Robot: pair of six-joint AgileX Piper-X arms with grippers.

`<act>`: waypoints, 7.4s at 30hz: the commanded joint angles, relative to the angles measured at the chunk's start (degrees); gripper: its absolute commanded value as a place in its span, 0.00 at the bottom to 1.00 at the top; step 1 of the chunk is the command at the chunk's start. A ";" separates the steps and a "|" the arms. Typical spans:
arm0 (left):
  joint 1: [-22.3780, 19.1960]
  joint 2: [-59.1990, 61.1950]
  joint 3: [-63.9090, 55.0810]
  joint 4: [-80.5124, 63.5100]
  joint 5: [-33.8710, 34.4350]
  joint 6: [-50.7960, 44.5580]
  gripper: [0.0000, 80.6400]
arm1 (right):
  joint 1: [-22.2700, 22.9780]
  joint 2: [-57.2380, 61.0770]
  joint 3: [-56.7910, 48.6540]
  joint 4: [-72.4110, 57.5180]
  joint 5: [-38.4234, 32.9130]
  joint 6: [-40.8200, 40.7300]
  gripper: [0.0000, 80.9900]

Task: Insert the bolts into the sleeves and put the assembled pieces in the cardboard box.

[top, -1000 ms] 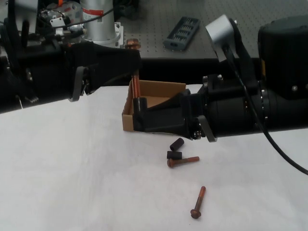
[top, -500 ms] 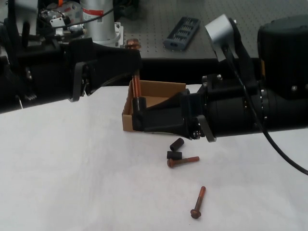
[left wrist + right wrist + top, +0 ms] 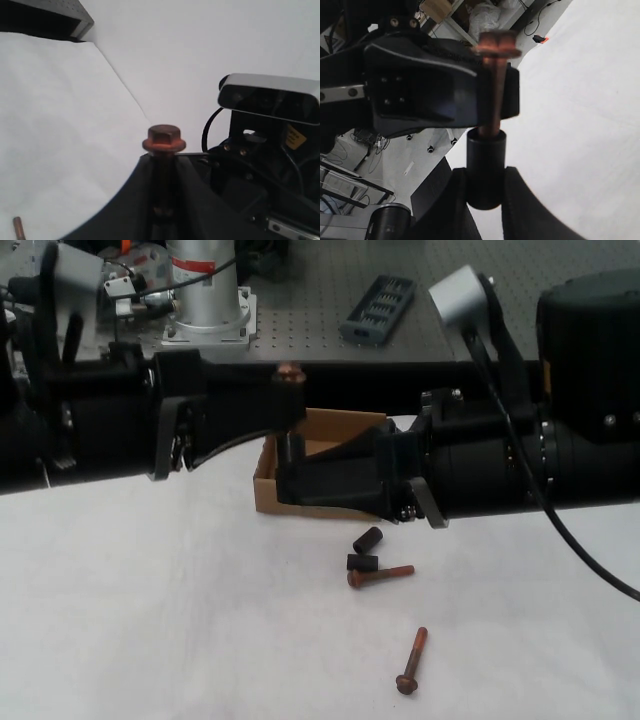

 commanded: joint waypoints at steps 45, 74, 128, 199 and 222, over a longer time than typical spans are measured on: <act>8.50 -21.88 -0.40 37.57 -13.22 19.63 0.57 | -14.64 23.38 -17.73 2.94 -2.67 -5.09 0.03; 9.13 -31.78 -0.40 52.86 -24.37 26.96 0.57 | -16.74 61.97 -66.46 32.34 15.26 -16.23 0.38; 9.13 -31.78 -0.40 52.97 -29.41 35.75 0.57 | -9.06 -13.43 -2.39 54.04 23.03 -21.13 0.35; 9.13 -31.78 -0.40 55.19 -29.41 52.72 0.57 | -9.59 21.39 -2.40 31.38 22.07 -138.05 0.34; 9.13 -31.78 -0.40 55.15 -29.41 52.51 0.57 | -6.09 25.73 -2.40 29.73 22.08 -142.53 0.34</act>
